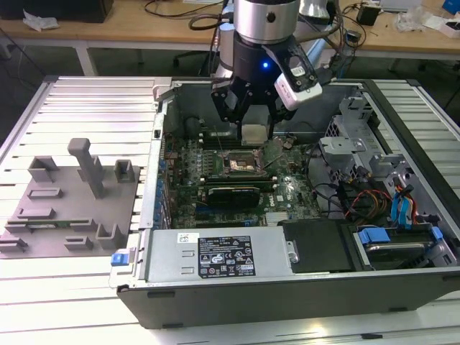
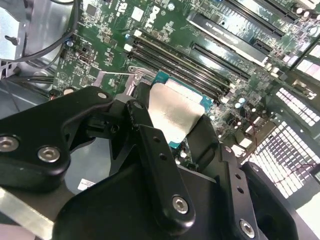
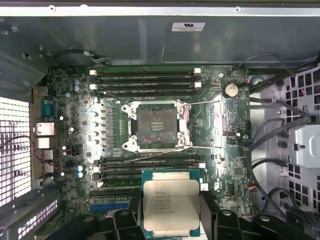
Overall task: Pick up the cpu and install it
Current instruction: 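Pick up the cpu and move it towards the insertion slot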
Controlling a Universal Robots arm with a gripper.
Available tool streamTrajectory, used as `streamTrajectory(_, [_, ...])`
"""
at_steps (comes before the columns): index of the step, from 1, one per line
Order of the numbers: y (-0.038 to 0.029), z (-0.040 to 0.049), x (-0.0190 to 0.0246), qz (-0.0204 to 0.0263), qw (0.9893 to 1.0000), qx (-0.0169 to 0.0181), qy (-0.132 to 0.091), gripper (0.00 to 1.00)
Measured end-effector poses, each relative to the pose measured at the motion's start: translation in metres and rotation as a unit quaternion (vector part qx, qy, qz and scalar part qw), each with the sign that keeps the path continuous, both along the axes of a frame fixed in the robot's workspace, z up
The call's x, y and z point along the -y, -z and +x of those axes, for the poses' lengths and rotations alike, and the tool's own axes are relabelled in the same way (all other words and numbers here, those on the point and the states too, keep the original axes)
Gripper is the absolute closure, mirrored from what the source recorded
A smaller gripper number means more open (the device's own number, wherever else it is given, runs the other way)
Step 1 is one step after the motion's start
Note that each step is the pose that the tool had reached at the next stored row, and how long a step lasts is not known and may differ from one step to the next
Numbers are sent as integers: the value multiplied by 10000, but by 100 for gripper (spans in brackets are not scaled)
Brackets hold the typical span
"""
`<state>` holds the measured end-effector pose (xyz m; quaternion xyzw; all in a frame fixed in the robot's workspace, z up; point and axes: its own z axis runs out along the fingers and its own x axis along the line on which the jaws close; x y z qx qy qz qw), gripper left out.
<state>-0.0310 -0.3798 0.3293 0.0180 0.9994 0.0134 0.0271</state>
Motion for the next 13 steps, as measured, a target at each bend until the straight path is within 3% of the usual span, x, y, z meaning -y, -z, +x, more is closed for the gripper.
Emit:
streamTrajectory(4, [75, 0, -8, -1, 10000, 0, 0, 45])
streamTrajectory(7, [171, 0, -15, 2, 10000, 1, -2, 45])
streamTrajectory(13, [303, 0, -110, 22, 10000, 0, -9, 45])
